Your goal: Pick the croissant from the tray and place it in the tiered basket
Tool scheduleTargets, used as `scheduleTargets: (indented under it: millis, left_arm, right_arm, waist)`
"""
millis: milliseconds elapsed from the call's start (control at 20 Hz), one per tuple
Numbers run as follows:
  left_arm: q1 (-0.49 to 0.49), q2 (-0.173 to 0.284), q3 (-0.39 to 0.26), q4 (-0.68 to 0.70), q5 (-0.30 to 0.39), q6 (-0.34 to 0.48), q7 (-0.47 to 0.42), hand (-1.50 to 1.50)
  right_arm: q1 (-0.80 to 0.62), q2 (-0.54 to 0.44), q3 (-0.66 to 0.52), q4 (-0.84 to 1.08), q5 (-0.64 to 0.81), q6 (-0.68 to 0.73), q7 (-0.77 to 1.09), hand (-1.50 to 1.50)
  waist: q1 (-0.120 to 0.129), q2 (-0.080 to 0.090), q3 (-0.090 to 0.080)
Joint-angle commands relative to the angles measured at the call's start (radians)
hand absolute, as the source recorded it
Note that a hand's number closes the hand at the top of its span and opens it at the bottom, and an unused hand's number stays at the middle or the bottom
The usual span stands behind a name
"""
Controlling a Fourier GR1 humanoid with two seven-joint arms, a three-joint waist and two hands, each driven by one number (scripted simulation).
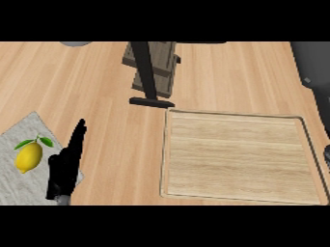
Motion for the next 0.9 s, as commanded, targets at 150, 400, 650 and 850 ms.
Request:
scheduleTargets:
  millis: [150, 400, 650, 850]
  left_arm:
    - [0.01, -0.042, -0.015, 0.105, -0.016, -0.009, -0.049, 0.0]
    - [-0.008, 0.001, 0.016, 0.037, -0.001, -0.022, 0.017, 0.0]
    - [0.039, -0.038, -0.013, 0.037, -0.024, 0.002, -0.019, 0.0]
    - [0.006, -0.038, 0.002, 0.064, -0.024, -0.003, -0.019, 0.0]
  right_arm:
    - [-0.015, 0.046, -0.012, 0.157, 0.028, -0.133, -0.027, 1.5]
    - [0.072, 0.092, -0.122, 0.193, -0.061, -0.269, -0.065, 1.5]
    - [0.084, 0.128, -0.225, 0.2, -0.157, -0.373, -0.106, -1.5]
    - [0.081, 0.117, -0.288, 0.183, -0.218, -0.441, -0.186, -1.5]
  waist:
    - [-0.002, 0.005, -0.005]
    - [0.002, 0.007, -0.003]
    - [0.007, 0.006, -0.003]
    - [-0.002, 0.005, -0.003]
